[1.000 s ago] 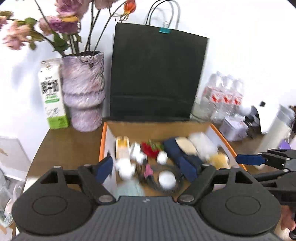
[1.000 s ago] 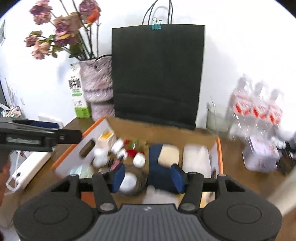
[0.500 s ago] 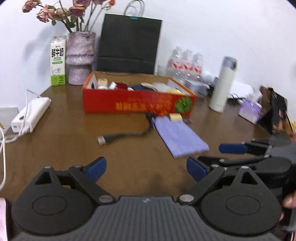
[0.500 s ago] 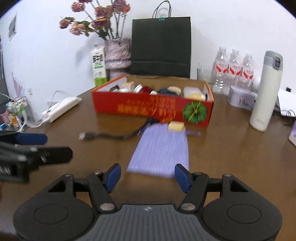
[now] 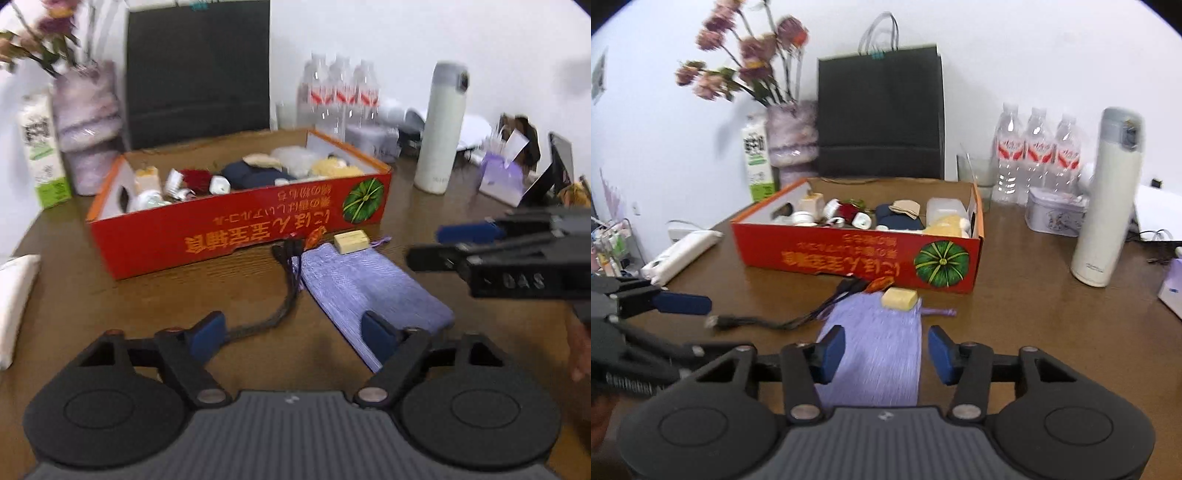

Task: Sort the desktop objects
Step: 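Grasp the black USB cable with the left tool while the right tool grasps the yellow soap bar, then drop the cable into the box with the left tool while the right tool drops the soap in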

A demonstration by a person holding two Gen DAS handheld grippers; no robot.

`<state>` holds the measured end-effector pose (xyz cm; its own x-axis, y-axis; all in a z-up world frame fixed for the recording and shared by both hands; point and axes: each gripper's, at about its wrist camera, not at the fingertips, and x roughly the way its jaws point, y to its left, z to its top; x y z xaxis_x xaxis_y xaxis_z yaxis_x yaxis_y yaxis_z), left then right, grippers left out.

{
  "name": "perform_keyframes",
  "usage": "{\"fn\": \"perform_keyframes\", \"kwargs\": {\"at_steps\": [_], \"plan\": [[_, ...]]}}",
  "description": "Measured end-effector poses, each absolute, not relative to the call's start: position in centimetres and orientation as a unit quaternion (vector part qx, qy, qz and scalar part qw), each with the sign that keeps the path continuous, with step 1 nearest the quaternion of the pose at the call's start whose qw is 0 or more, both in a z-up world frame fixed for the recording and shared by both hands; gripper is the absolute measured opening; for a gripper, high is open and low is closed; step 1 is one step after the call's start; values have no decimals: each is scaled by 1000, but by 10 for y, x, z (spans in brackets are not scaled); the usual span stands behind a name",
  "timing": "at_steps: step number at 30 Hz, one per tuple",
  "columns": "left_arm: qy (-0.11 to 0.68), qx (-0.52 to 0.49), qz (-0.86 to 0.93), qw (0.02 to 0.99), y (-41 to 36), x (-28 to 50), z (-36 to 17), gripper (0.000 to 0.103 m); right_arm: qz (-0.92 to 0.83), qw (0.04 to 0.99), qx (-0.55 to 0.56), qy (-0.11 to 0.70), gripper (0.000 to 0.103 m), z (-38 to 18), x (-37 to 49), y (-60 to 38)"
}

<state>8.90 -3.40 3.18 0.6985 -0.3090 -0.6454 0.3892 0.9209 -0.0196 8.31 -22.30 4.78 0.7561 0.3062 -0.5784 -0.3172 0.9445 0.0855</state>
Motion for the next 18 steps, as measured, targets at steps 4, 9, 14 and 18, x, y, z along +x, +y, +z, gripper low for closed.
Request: {"fn": "perform_keyframes", "kwargs": {"at_steps": [4,9,14,18], "plan": [[378,50,-194,904,-35,128,11,67,167,928,-13,331,45,33,137,-212],[380,31,-197,903,-31,132,9,11,176,918,-39,353,32,11,169,-198],[381,-18,-195,904,-19,125,19,5,181,927,-20,329,31,23,154,-200],[337,-51,-187,921,-5,93,49,4,187,938,-7,291,31,51,120,-203]]}}
